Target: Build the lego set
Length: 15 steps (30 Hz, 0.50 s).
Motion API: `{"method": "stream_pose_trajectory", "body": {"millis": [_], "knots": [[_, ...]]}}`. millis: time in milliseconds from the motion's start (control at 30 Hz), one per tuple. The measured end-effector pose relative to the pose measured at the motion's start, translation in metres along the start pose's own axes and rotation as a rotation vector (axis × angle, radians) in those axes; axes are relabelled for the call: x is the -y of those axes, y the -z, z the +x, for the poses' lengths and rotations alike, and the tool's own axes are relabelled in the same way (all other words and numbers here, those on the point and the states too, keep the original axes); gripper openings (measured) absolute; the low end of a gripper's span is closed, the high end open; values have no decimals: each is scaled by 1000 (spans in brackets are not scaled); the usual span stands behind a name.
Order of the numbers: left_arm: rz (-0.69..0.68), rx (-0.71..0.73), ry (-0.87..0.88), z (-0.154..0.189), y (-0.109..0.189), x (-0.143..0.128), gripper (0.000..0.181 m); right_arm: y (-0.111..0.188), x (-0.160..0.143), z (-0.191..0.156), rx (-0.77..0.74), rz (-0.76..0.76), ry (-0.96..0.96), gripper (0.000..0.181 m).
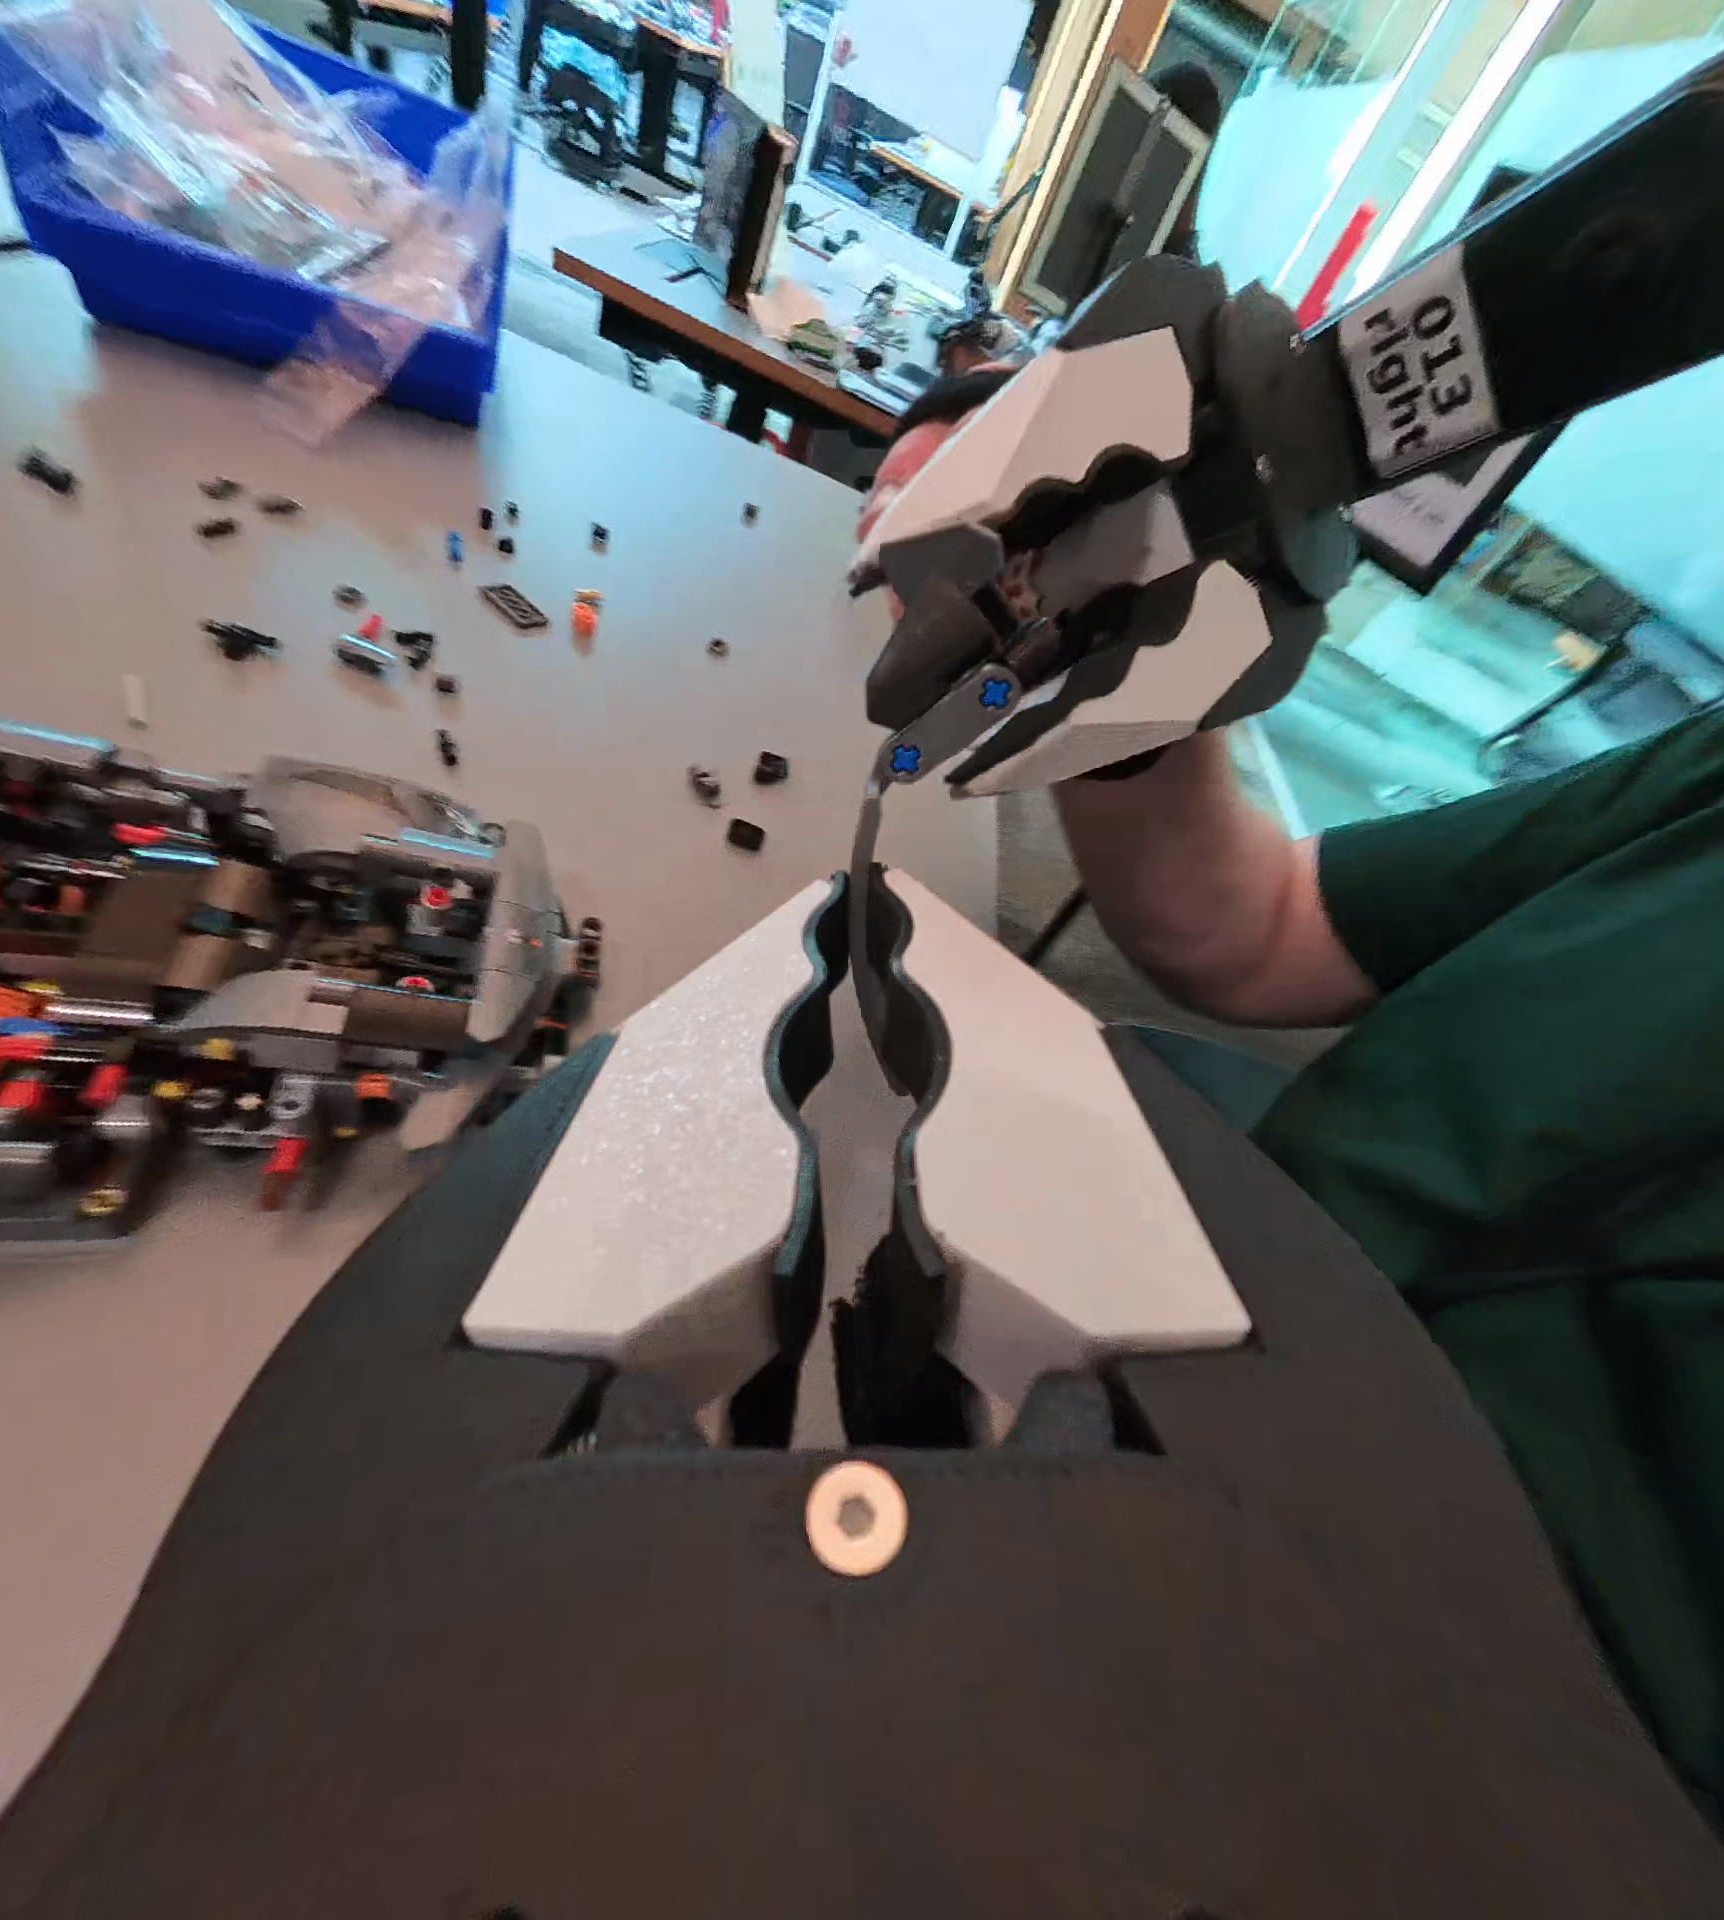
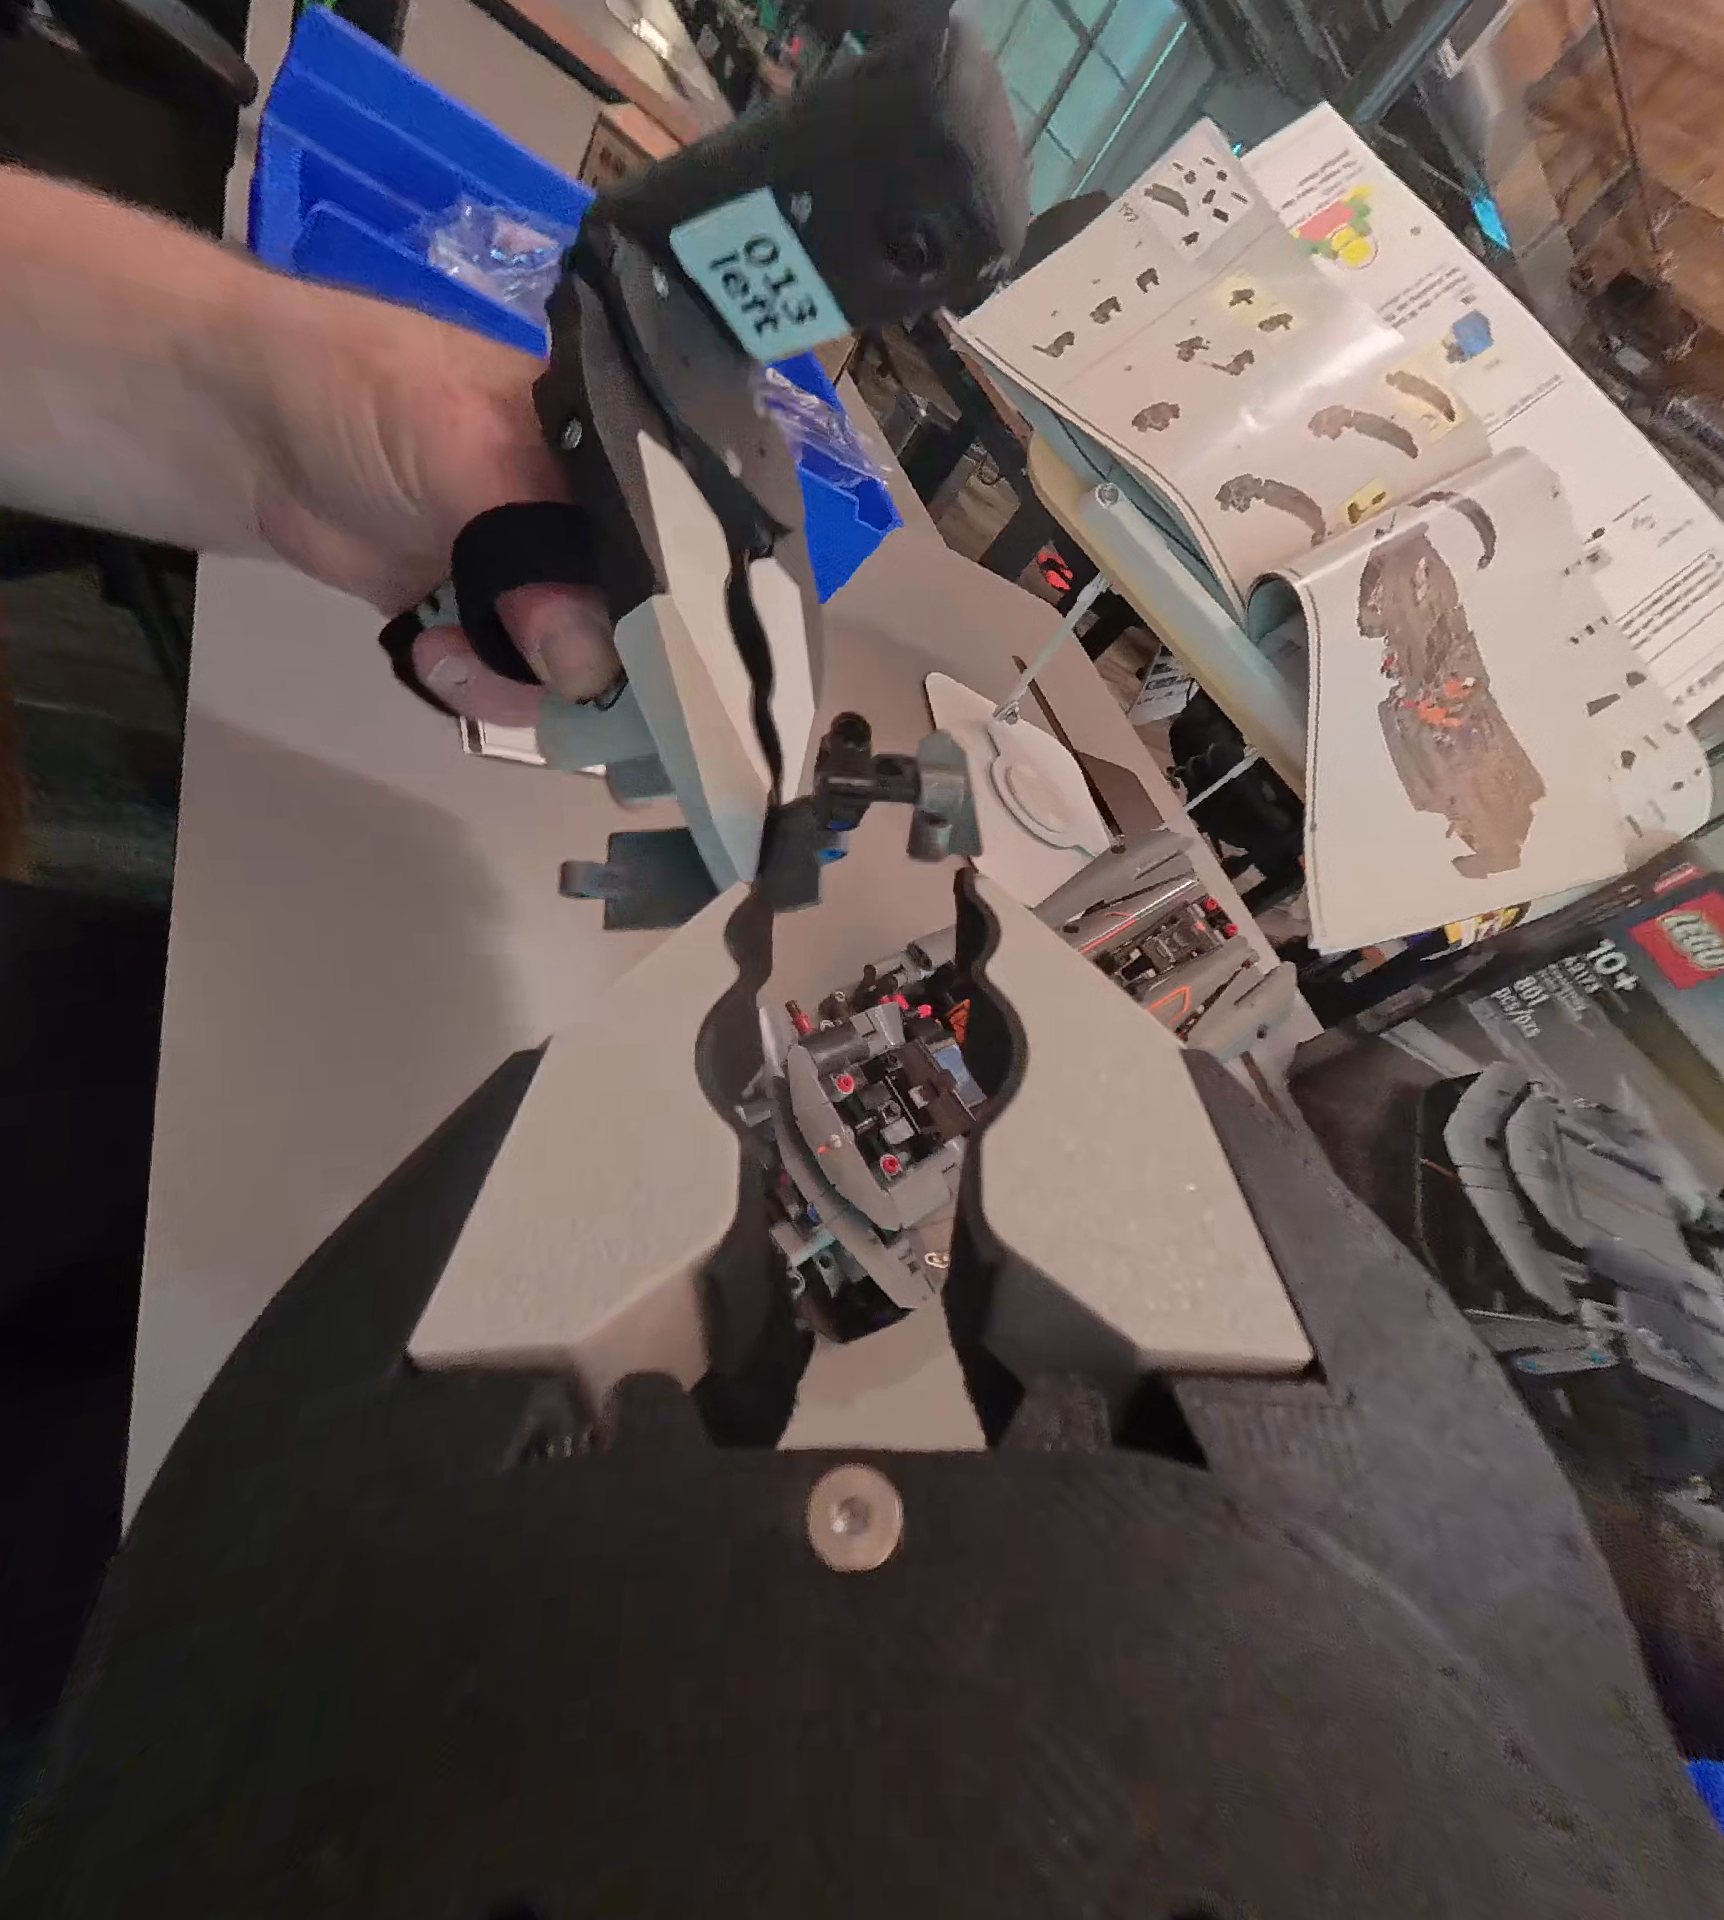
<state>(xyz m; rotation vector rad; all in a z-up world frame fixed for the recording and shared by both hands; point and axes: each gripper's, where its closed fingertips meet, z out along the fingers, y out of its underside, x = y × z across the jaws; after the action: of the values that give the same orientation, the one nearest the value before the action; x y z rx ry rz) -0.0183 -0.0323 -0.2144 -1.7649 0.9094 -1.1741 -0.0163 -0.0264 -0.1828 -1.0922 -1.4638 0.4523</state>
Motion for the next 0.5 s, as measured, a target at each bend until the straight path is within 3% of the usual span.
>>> {"method": "stream_pose_trajectory", "body": {"millis": [100, 200, 333, 500], "knots": [[18, -58, 87, 2, -5, -1, 0, -3, -1, 3, 26, 41, -114, 37], [27, -96, 137, 3, -8, -1, 0, -5, -2, 5, 41, 68, -173, 25], [31, -115, 168, 2, -10, -2, 0, -5, -5, 7, 51, 73, -208, 22], [26, -117, 53, 8, -10, -1, 0, 0, -2, 5, 89, 109, -220, 26]]}}
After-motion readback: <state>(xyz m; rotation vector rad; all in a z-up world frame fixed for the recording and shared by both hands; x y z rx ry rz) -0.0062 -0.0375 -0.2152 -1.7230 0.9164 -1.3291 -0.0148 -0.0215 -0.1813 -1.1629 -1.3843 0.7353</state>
